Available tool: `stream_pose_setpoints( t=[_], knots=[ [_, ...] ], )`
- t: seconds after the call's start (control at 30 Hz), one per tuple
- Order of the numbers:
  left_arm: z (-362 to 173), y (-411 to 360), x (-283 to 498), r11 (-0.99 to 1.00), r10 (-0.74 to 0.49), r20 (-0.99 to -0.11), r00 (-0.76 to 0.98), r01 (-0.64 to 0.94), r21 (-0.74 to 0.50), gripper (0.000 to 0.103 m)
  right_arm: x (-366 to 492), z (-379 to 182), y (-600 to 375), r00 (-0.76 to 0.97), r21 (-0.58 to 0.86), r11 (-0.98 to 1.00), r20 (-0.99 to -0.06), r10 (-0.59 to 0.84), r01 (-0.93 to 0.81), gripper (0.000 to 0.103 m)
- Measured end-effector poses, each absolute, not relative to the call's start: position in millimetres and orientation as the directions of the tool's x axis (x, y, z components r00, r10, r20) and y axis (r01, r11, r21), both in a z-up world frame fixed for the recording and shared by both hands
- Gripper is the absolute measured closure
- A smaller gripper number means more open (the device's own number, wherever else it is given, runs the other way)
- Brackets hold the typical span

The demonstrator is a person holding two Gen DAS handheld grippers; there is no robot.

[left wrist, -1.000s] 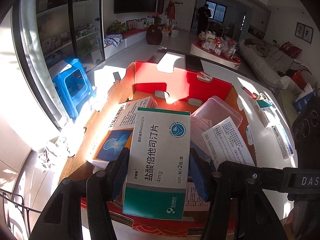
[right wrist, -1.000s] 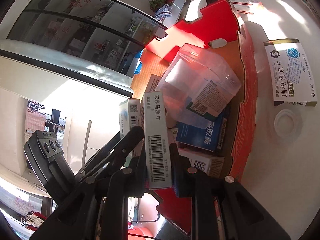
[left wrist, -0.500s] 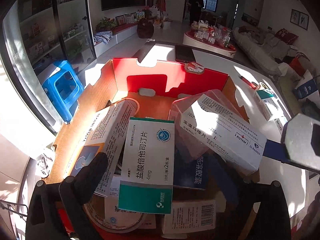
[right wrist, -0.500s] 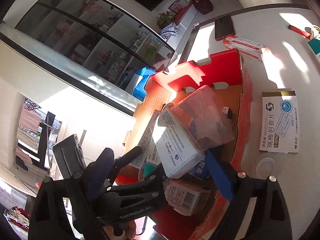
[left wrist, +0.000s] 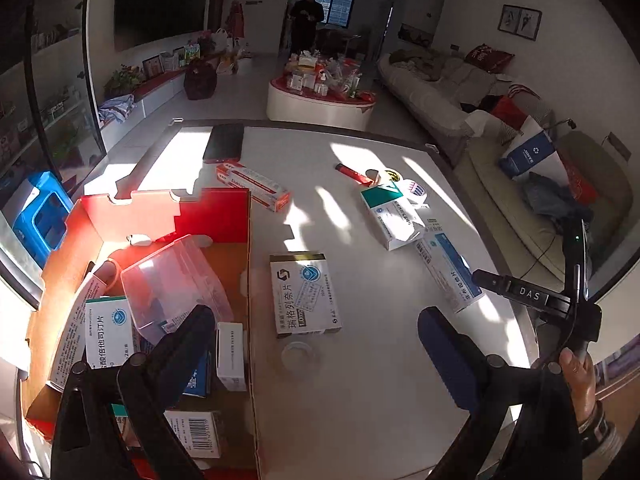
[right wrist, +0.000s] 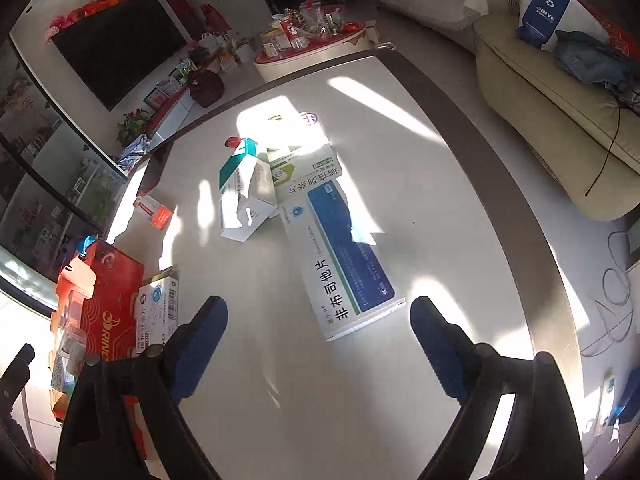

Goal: Organize objects
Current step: 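Grasp the blue-white febuxostat box with the right gripper while the left approaches the white repaglinide box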

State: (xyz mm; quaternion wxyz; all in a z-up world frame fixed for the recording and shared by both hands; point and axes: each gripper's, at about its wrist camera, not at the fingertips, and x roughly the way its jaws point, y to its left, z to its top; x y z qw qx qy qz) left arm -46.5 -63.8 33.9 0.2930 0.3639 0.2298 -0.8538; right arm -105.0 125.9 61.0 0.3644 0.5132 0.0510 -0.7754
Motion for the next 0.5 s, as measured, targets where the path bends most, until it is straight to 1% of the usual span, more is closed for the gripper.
stream_pose_setpoints(
  t=[0.13,0.23,0.27,0.3,0.37,0.4,0.5],
  knots=[
    [17,-49,-90,-0.747,-0.297,-0.795,-0.529,0.647,-0.152,0.000,-122,28,104,-0.199,0.203,-0.724,-0.881,-0.428,0.660,0.011],
    [4,-43,-116,-0.759,-0.315,-0.820,-0.478,0.645,-0.085,0.000,-124,10,85,-0.200,0.137,-0.696,-0.903,-0.380,0.705,0.010],
    [0,-44,-123,-0.760,-0.326,-0.825,-0.462,0.647,-0.062,0.000,-122,8,81,-0.226,0.103,-0.691,-0.902,-0.368,0.715,0.011],
    [-5,-45,-128,-0.756,-0.338,-0.830,-0.443,0.654,-0.041,0.000,-119,8,78,-0.245,0.075,-0.681,-0.900,-0.362,0.729,0.015],
    [-15,-50,-139,-0.742,-0.347,-0.846,-0.404,0.670,-0.016,0.000,-112,9,73,-0.293,0.002,-0.662,-0.895,-0.335,0.750,0.036],
    [-21,-53,-143,-0.734,-0.351,-0.853,-0.386,0.679,-0.005,0.000,-109,10,72,-0.309,-0.027,-0.651,-0.894,-0.324,0.759,0.040],
    [-39,-59,-157,-0.707,-0.391,-0.870,-0.301,0.704,0.074,0.000,-108,9,83,-0.285,0.010,-0.638,-0.889,-0.358,0.770,0.042]
  ],
)
